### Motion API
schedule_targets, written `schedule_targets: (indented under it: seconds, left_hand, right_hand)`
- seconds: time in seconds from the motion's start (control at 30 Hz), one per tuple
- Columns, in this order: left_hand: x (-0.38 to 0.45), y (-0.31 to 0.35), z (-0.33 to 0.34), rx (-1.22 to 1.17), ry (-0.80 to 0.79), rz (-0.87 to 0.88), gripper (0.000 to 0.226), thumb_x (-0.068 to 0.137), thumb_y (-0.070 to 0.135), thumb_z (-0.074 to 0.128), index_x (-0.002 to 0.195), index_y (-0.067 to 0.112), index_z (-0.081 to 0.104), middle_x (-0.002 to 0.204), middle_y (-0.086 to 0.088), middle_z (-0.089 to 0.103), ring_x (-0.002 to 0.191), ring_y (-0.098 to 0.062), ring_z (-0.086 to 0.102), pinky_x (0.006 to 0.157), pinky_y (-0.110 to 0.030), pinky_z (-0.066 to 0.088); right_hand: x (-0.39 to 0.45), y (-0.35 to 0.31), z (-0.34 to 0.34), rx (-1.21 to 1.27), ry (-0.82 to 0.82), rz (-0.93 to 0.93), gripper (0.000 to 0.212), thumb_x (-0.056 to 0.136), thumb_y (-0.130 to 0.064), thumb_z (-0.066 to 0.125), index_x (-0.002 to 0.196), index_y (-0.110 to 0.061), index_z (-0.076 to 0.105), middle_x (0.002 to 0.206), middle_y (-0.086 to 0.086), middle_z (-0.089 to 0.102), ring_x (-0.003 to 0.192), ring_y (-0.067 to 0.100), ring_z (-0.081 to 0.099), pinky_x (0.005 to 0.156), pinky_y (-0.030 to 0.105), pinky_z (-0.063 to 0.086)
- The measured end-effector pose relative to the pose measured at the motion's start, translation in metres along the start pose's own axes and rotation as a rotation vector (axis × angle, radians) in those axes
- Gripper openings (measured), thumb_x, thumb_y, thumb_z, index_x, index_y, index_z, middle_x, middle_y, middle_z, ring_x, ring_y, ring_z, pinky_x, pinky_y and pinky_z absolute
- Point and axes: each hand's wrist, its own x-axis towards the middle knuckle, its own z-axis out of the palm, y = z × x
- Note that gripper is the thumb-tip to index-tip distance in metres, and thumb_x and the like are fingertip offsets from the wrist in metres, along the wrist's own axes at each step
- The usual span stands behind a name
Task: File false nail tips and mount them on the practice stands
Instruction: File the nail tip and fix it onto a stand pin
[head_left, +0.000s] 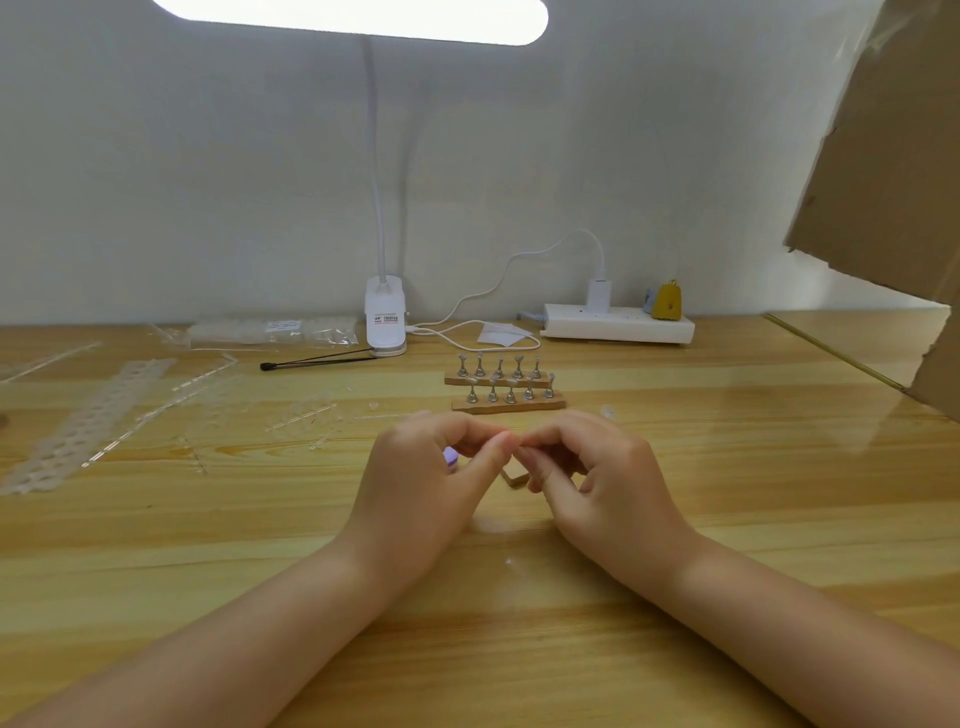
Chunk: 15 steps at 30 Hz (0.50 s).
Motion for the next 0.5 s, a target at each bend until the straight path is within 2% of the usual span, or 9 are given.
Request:
schedule_targets:
  seconds: [0.1, 0.2, 0.3, 0.4, 0.5]
  left_hand:
    - [0.001, 0.0, -0.001, -0.01, -0.011, 0.016, 0.007, 0.083, 0.03, 0.07, 0.085, 0.034, 0.074, 0.079, 0.02, 0.071, 0.081, -0.007, 0.066, 0.078, -0.034, 0.051]
    - [0.001, -0.003, -0.001, -0.005, 0.025, 0.016, 0.009, 0.084, 0.035, 0.066, 0.089, 0.038, 0.073, 0.081, 0.022, 0.071, 0.086, -0.002, 0.065, 0.078, -0.025, 0.049]
    - [0.001, -0.006, 0.001, -0.021, 0.042, -0.021, 0.023, 0.088, 0.04, 0.056, 0.093, 0.027, 0.074, 0.084, 0.019, 0.07, 0.088, 0.0, 0.064, 0.078, -0.032, 0.054]
    - [0.002, -0.011, 0.001, -0.029, 0.068, -0.081, 0.022, 0.093, 0.033, 0.056, 0.091, 0.021, 0.075, 0.083, 0.014, 0.071, 0.085, -0.004, 0.065, 0.073, -0.042, 0.056]
    - [0.002, -0.013, 0.001, -0.01, 0.06, -0.098, 0.017, 0.094, 0.026, 0.058, 0.093, 0.021, 0.074, 0.084, 0.014, 0.07, 0.086, -0.004, 0.064, 0.074, -0.041, 0.056]
  right_hand:
    - [0.001, 0.001, -0.001, -0.012, -0.026, -0.022, 0.005, 0.085, -0.004, 0.07, 0.088, -0.009, 0.071, 0.073, -0.006, 0.065, 0.067, 0.008, 0.06, 0.062, 0.026, 0.05]
    - [0.003, 0.002, -0.001, -0.025, -0.014, -0.015, 0.005, 0.084, -0.006, 0.071, 0.086, -0.011, 0.07, 0.069, -0.01, 0.063, 0.066, 0.005, 0.057, 0.064, 0.016, 0.045]
    - [0.003, 0.004, -0.001, 0.043, 0.018, 0.078, 0.004, 0.085, -0.006, 0.07, 0.086, -0.01, 0.069, 0.067, -0.012, 0.064, 0.064, 0.004, 0.062, 0.06, 0.012, 0.045]
    - [0.003, 0.007, -0.001, 0.14, 0.023, 0.233, 0.004, 0.086, -0.01, 0.069, 0.083, -0.014, 0.069, 0.065, -0.007, 0.067, 0.061, 0.007, 0.066, 0.057, 0.019, 0.051]
    - [0.004, 0.011, 0.001, 0.096, -0.015, 0.311, 0.006, 0.084, -0.02, 0.071, 0.078, -0.022, 0.071, 0.065, -0.011, 0.067, 0.056, 0.006, 0.061, 0.058, 0.022, 0.048]
